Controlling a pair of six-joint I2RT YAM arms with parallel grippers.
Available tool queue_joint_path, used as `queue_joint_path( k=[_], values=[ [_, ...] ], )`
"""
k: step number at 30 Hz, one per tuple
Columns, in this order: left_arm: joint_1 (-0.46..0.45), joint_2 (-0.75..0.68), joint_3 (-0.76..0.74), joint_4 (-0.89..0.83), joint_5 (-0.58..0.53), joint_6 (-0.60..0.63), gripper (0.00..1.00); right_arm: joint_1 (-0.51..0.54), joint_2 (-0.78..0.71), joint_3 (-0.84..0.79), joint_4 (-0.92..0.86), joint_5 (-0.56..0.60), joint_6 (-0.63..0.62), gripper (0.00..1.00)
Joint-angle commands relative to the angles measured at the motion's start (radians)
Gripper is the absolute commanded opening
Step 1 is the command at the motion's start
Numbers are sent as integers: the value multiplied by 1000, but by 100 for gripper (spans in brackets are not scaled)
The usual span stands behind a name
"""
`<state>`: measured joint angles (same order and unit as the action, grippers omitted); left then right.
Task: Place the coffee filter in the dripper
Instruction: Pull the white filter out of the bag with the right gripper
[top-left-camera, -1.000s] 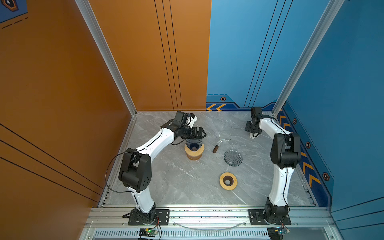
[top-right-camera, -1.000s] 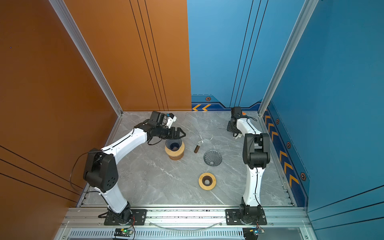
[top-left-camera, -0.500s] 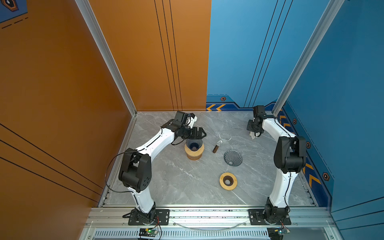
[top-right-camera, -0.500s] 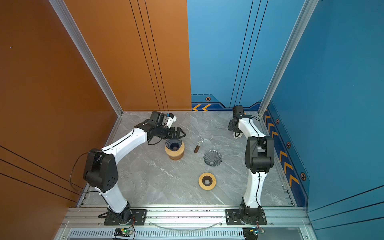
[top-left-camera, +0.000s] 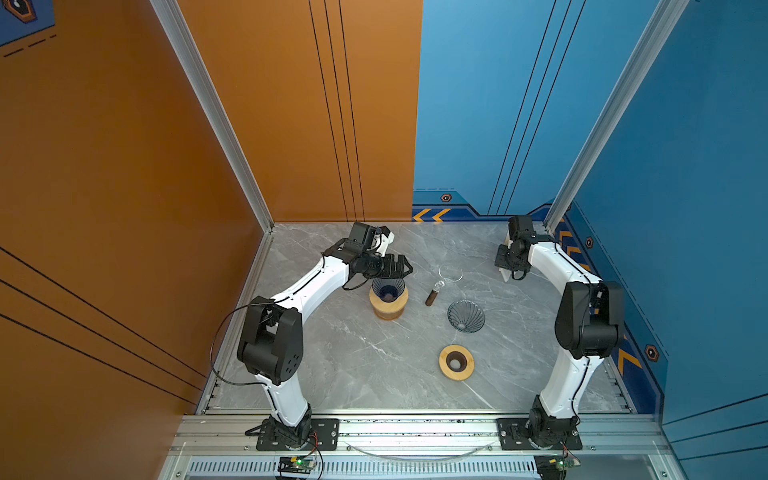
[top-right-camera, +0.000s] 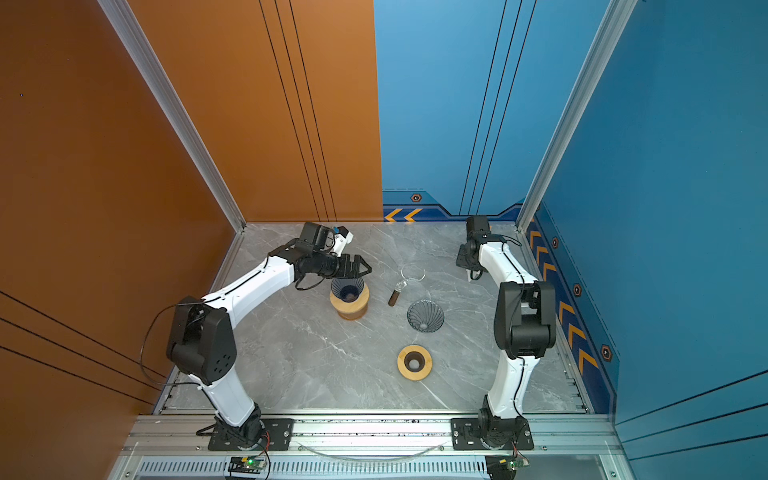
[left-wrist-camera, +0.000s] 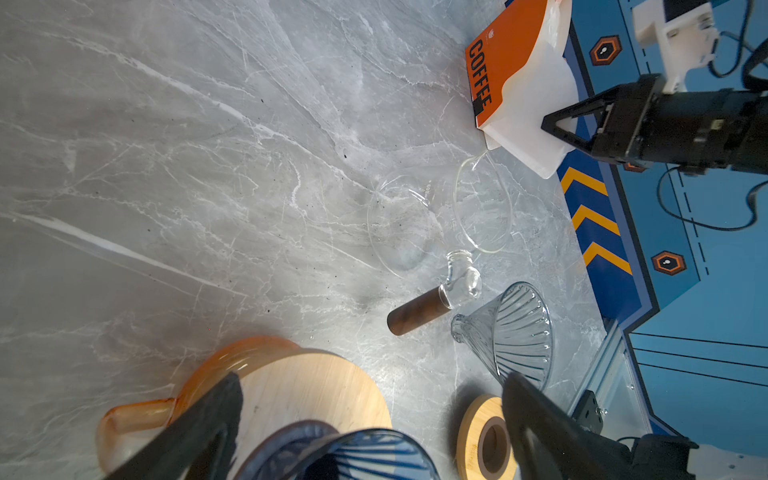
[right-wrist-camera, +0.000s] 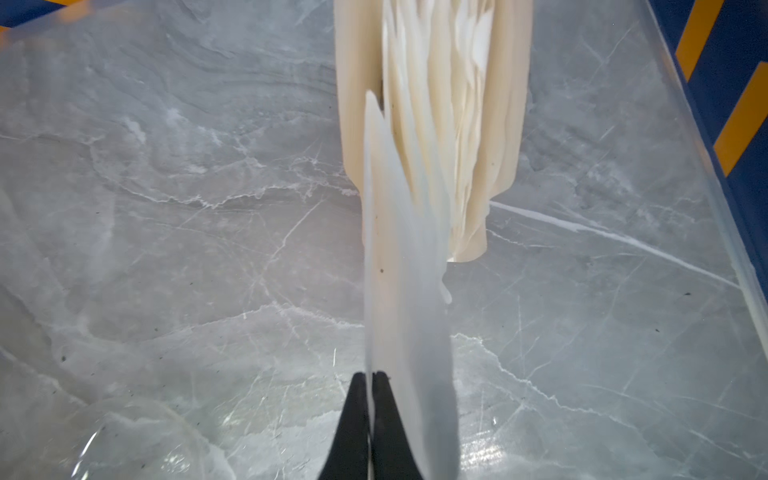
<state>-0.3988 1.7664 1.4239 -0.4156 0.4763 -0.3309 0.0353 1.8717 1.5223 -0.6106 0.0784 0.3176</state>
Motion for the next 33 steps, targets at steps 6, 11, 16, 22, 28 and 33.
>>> queue_joint_path(
  k=[6,11,16,22,28,33],
  values=[
    [-11,-57,19,-18,21,3,98,12,-118,-41,-93,-63,-36,0],
    [-15,-89,25,-17,24,0,98,19,-184,-46,-132,-142,-59,0],
    [-20,-140,17,-17,8,-6,98,63,-255,-35,-178,-187,-108,0],
    [-21,-217,-22,-31,-25,-14,98,149,-299,24,-256,-193,-167,0],
    [-20,-292,-55,-66,-53,-7,98,226,-337,64,-277,-213,-175,0],
    [-11,-354,-82,-87,-77,3,98,302,-349,108,-279,-235,-178,0]
  ],
)
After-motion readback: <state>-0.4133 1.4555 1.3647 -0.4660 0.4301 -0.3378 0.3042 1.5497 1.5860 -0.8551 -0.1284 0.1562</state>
